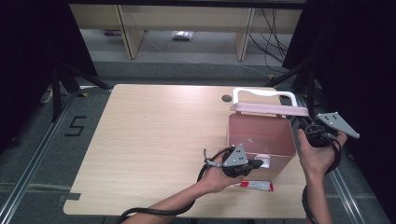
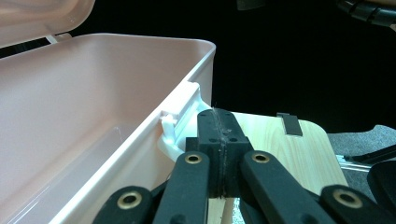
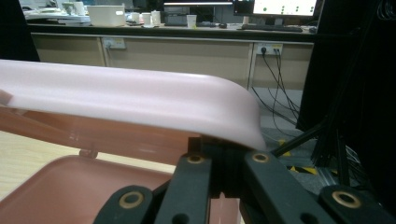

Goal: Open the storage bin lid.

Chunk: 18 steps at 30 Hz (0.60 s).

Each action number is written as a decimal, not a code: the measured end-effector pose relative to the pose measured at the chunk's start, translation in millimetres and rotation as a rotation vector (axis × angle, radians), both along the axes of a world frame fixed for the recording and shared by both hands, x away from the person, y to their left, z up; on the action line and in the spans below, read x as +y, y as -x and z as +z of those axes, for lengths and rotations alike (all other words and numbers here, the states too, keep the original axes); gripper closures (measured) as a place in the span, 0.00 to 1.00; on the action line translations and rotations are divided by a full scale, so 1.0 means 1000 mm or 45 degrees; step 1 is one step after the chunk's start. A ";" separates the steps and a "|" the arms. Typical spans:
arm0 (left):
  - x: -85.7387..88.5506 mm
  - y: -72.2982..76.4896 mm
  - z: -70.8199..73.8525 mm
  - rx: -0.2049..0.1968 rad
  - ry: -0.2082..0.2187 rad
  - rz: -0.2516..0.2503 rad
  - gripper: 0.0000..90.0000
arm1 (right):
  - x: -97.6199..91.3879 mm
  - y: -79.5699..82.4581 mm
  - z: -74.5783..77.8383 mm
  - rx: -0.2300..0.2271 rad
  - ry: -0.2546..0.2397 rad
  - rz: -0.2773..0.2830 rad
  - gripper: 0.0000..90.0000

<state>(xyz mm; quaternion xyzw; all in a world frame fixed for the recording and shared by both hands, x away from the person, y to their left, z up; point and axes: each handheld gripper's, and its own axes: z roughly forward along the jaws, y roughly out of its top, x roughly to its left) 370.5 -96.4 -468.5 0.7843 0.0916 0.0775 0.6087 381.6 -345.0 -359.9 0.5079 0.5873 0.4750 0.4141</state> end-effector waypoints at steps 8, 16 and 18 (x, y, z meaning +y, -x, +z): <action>0.000 0.000 0.000 0.000 0.001 0.001 1.00 | 0.001 -0.002 0.001 -0.009 -0.020 -0.003 1.00; 0.000 0.000 0.000 0.002 0.000 -0.001 1.00 | 0.001 -0.006 0.005 -0.019 -0.013 -0.007 1.00; 0.000 0.000 0.000 0.002 0.001 0.000 1.00 | 0.001 -0.007 0.006 -0.015 -0.009 -0.005 1.00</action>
